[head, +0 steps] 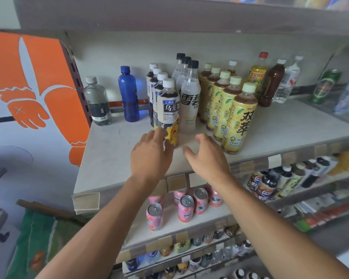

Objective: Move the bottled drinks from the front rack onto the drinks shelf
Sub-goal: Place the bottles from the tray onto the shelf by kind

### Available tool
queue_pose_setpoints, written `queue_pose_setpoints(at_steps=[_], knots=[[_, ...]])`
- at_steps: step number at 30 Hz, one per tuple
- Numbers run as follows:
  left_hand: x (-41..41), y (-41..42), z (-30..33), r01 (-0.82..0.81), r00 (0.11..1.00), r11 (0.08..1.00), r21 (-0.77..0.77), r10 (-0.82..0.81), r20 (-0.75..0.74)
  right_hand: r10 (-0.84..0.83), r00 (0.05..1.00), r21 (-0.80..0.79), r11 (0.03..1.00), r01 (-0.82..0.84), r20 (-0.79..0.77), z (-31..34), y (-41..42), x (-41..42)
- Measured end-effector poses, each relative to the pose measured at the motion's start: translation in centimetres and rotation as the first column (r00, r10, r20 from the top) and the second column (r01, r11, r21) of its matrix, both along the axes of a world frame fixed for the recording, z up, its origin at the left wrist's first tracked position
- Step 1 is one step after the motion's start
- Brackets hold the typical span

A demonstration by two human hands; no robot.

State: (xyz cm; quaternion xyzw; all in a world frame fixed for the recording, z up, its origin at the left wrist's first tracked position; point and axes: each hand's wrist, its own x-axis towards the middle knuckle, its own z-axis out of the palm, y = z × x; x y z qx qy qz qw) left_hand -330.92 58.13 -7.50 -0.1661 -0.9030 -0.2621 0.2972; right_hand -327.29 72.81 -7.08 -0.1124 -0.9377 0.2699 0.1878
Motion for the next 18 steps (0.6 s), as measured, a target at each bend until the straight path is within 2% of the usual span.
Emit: queue_pose_setpoints(at_steps=[5,8,18], knots=[[3.4,2.3,0.0,0.168,0.983,0.983,-0.075,-0.173,-0.066,-0.019,0.999,0.246,0.969,0.028,-0.039,0.5,2.5,6.2],[5.8,4.9,0.2,0.264,0.963,0.958,-0.114,-0.269,-0.033,-0.037,0.998,0.360,0.931,0.051,-0.046,1.2,4.5,9.9],[17.1,19.9,0.4,0.509,0.859,0.843,-0.175,-0.511,0.036,-0.232,0.973,0.383,0.898,0.217,-0.007,2.1,15.9,24.5]])
